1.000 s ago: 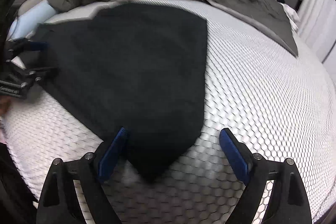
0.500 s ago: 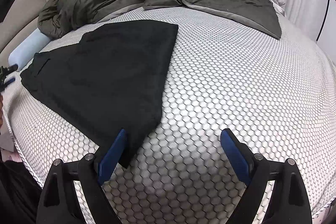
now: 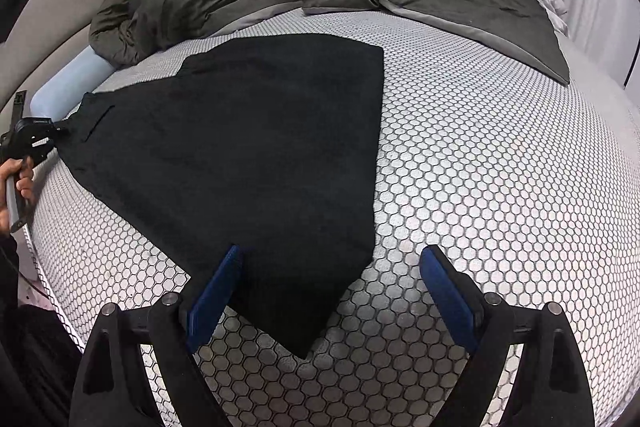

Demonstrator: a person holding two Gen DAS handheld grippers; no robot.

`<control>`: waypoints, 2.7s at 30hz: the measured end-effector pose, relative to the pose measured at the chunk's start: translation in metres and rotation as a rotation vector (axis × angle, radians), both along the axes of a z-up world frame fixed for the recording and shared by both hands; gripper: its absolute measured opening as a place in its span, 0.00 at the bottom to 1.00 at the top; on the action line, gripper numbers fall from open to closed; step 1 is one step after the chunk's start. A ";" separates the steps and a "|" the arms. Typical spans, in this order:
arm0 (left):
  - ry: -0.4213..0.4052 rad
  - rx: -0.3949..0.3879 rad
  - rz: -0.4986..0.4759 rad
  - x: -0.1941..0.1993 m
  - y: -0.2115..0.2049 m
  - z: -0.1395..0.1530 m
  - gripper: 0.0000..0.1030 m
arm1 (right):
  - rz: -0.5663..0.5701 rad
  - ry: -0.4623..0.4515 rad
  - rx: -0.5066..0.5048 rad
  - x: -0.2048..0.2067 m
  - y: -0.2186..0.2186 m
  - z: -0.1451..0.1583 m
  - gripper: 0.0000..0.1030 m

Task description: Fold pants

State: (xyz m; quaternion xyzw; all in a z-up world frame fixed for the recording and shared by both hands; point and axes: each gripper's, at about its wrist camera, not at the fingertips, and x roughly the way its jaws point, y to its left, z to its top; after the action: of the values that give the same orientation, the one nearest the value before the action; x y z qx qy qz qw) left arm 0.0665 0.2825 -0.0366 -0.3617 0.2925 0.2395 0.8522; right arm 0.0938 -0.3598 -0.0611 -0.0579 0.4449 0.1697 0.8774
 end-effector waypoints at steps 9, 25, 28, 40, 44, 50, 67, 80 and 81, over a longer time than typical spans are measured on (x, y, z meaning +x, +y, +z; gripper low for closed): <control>-0.219 0.340 -0.303 0.045 -0.178 0.138 0.01 | -0.065 -0.022 0.104 0.005 -0.024 0.020 0.89; -0.156 0.332 -1.104 0.065 -0.390 0.093 0.84 | -0.196 -0.009 0.155 0.011 -0.075 0.028 0.89; -0.154 0.422 -0.969 0.062 -0.343 0.086 0.89 | -0.134 -0.004 0.237 0.010 -0.064 0.032 0.89; 0.195 0.370 -0.582 0.097 -0.203 -0.012 0.86 | -0.022 0.257 0.534 0.069 -0.005 -0.006 0.83; 0.252 0.307 -0.561 0.103 -0.180 -0.042 0.86 | -0.004 0.268 0.552 0.079 0.005 -0.009 0.83; 0.242 0.319 -0.564 0.095 -0.178 -0.039 0.86 | -0.017 0.275 0.573 0.092 0.011 -0.017 0.34; 0.202 0.487 -0.682 0.094 -0.234 -0.014 0.85 | -0.036 0.109 0.181 0.050 0.020 -0.001 0.49; -0.010 0.640 -0.820 0.068 -0.288 0.014 0.75 | 0.091 -0.135 0.098 0.017 0.069 0.035 0.57; -0.014 0.619 -0.866 0.069 -0.293 0.011 0.68 | 0.115 -0.132 0.100 0.017 0.077 0.033 0.57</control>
State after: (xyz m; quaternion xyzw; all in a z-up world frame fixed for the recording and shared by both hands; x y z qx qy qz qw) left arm 0.1359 -0.0107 -0.0261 0.0589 0.3248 -0.0616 0.9419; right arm 0.1106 -0.2832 -0.0277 -0.0504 0.3728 0.2378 0.8955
